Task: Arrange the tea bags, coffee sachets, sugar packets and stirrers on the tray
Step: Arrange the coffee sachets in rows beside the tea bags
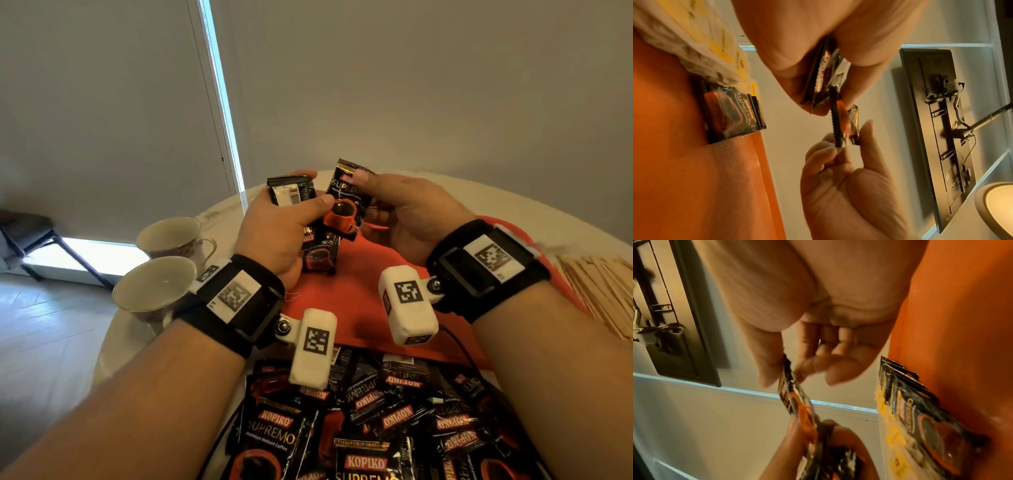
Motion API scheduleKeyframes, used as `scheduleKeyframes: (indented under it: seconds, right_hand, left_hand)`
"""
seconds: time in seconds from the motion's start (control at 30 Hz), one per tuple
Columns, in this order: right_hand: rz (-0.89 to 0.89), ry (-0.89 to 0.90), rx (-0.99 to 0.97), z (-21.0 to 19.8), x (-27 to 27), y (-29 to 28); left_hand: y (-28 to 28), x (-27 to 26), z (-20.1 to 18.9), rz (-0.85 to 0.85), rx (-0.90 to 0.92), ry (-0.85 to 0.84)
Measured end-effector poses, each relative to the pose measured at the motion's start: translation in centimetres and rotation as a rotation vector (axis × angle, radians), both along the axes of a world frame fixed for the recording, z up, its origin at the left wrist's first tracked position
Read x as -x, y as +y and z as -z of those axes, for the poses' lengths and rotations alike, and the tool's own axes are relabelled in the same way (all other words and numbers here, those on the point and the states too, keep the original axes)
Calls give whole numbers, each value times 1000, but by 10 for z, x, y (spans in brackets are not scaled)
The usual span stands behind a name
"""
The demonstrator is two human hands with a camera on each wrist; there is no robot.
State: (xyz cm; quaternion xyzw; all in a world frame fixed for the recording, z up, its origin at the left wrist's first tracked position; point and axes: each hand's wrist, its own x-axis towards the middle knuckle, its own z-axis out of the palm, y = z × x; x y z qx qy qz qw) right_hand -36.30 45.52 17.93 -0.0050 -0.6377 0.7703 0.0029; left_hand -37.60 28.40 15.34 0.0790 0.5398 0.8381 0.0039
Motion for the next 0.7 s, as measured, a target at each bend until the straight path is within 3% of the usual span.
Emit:
scheduleKeyframes:
  seconds: [0.2,0.43,0.57,0.7]
  right_hand:
    - [-2,-4,46,-4,-2,-6]
    - [67,-52,10,1,-4,-13]
    - [131,-167,5,13,-3,-11]
    - [94,-372,-125,28,-3,-9]
  left_hand:
    - [2,2,-1,-72,-102,-113]
    - [1,5,1,-187,-81,-92]
    - [-3,6,-4,-323,-98,-97]
    - [-7,4,-10,-320,-177,-108]
